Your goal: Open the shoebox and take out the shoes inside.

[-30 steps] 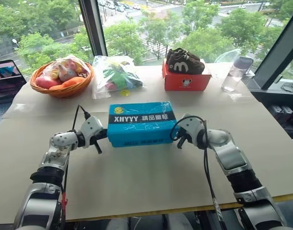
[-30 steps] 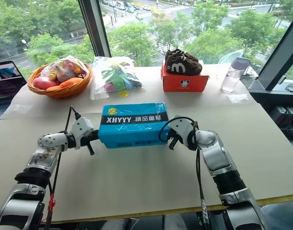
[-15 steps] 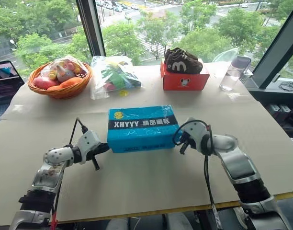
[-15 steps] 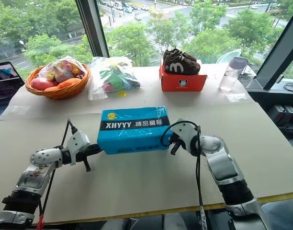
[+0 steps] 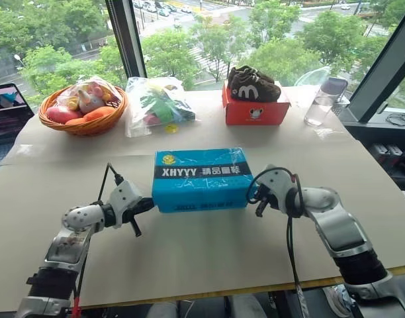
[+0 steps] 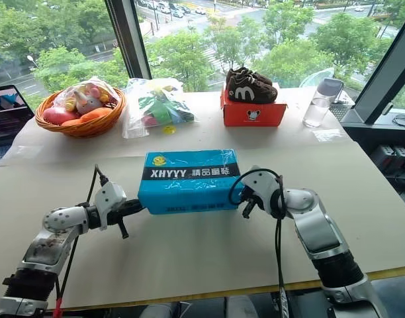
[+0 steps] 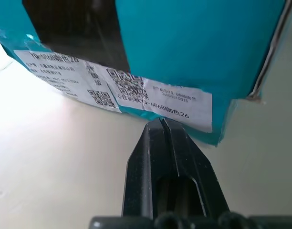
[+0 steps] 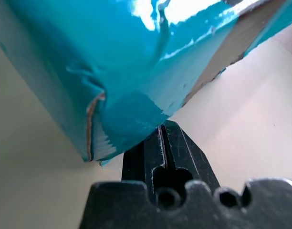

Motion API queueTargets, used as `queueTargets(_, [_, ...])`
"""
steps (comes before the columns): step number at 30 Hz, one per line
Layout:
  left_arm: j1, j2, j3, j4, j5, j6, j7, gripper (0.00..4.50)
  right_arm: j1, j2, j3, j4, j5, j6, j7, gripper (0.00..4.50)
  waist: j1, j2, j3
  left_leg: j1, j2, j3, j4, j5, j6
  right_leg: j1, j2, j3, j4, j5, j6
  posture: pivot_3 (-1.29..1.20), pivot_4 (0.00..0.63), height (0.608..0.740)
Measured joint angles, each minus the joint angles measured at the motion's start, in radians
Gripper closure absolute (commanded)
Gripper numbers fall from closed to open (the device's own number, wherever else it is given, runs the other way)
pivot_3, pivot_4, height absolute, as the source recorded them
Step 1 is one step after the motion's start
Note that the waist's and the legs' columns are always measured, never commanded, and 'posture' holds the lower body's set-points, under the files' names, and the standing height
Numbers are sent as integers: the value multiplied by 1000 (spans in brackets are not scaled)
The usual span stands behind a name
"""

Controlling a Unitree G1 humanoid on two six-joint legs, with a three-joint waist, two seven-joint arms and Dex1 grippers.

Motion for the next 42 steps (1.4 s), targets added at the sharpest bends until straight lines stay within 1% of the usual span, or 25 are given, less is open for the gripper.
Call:
queueTargets(5, [114,83,87,-3,-62,-2,-55,4500,113,-106,-41,-5,20,-25,32,4452,0,0,0,1,0,0,0,0,0,1,0,0,0,0,0,0,150,740])
queueTargets(9, [146,94,136,-8,-95,-16,-69,4500,172,-130,-93,-48,60,-23,49,4452,2,0,0,2,0,0,0,0,1,2,0,0,-1,-1,0,0,150,740])
queueTargets(11, [183,94,153,-65,-142,8,-79,4500,209,-141,-119,-92,97,-2,66,4452,2,0,0,0,1,0,0,0,1,1,0,0,-2,-1,0,0,150,740])
queueTargets(13, [216,90,183,-178,-237,76,-78,4500,243,-142,-147,-141,147,41,77,4452,2,-1,0,-1,1,0,0,0,1,1,0,0,-2,-1,1,0,150,740])
queueTargets(16, [245,72,217,-351,-351,158,-37,4500,272,-104,-136,-229,207,90,72,4452,1,-1,0,1,1,0,0,0,1,2,0,0,-2,-1,1,0,150,740])
queueTargets(19, [271,32,215,-438,-373,176,13,4500,264,-39,-76,-264,215,126,30,4452,-3,-1,0,3,2,1,0,0,1,4,0,0,-1,-1,0,0,150,740])
queueTargets(22, [322,0,215,-514,-384,200,80,4500,221,40,-1,-266,214,164,-31,4452,0,-1,0,3,2,1,0,0,1,3,1,0,-1,-1,0,0,150,740])
queueTargets(24, [345,-4,217,-554,-393,214,97,4500,195,68,14,-265,213,168,-59,4452,1,-1,0,1,1,1,0,0,1,2,0,0,-2,-1,0,0,150,740])
queueTargets(27, [411,22,244,-626,-431,239,93,4500,141,104,32,-262,205,180,-105,4452,1,-1,0,0,1,1,0,0,1,1,0,1,-2,-1,0,0,150,740])
queueTargets(30, [455,52,297,-641,-459,250,80,4500,100,120,55,-237,195,181,-134,4452,3,-1,1,1,1,1,0,0,1,2,0,0,-2,-1,0,0,150,740])
queueTargets(33, [499,72,340,-647,-470,251,56,4500,51,167,44,-204,206,188,-163,4452,1,-2,1,1,1,1,0,0,1,2,0,0,-2,-1,-1,0,150,740])
queueTargets(38, [510,71,341,-657,-470,251,54,4500,29,176,-1,-206,243,188,-172,4452,2,-2,1,0,1,1,0,0,1,1,0,0,-3,-1,-1,0,150,740])
queueTargets(42, [513,60,330,-673,-467,248,62,4500,-5,223,-45,-209,296,204,-187,4452,-4,-2,1,1,2,2,0,0,1,1,1,1,-2,-1,-1,0,150,740])
